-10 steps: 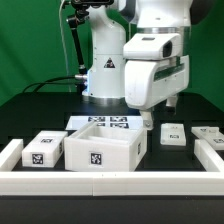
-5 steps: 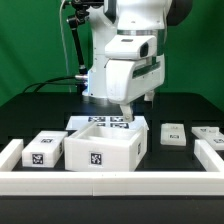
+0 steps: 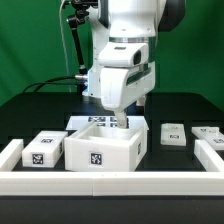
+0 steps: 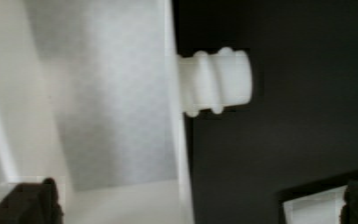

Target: Assemble cabinet

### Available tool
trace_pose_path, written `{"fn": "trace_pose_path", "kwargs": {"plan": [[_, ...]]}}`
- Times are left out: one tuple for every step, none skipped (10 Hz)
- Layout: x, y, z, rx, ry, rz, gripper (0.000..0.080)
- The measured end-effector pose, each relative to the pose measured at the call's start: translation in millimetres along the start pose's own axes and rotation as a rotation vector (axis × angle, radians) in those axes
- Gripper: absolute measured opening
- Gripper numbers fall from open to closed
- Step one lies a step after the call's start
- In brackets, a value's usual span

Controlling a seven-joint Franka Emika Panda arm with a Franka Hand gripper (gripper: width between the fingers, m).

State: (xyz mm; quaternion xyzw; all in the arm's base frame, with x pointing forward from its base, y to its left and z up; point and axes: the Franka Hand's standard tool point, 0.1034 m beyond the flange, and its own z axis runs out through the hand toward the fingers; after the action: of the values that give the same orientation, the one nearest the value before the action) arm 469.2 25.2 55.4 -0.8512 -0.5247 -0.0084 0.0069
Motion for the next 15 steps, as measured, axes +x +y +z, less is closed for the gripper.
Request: {"fn": "trace_pose_path", "kwargs": {"plan": [[-0.3, -3.2, 4.8, -0.003, 0.005, -0.001, 0.0798], [0.1, -5.9, 12.5, -0.001, 0.009, 0.001, 0.0798], [1.6, -8.2, 18.5, 0.001, 0.012, 0.000, 0.0798], [1.7, -10.3, 24.5, 0.009, 0.010, -0.001, 0.0798], [1.4, -10.5, 32.0, 0.020, 0.008, -0.021, 0.0798], [2.1, -8.8, 38.6, 0.027, 0.007, -0.043, 0.0798], [3.4, -7.1, 38.0, 0.024, 0.009, -0.064, 0.0798], [2.1, -5.0, 37.9, 0.025, 0.008, -0.078, 0.0798], [1.4, -4.7, 38.0, 0.025, 0.008, -0.074, 0.0670], [1.3, -4.7, 38.0, 0.026, 0.008, -0.074, 0.0670], [1.3, -4.7, 38.0, 0.026, 0.008, -0.074, 0.0530], [1.3, -4.7, 38.0, 0.026, 0.008, -0.074, 0.0396], [1.3, -4.7, 38.0, 0.025, 0.008, -0.074, 0.0396], [1.2, -4.7, 38.0, 0.025, 0.008, -0.074, 0.0213], [1.2, -4.7, 38.0, 0.025, 0.008, -0.074, 0.0085]]}}
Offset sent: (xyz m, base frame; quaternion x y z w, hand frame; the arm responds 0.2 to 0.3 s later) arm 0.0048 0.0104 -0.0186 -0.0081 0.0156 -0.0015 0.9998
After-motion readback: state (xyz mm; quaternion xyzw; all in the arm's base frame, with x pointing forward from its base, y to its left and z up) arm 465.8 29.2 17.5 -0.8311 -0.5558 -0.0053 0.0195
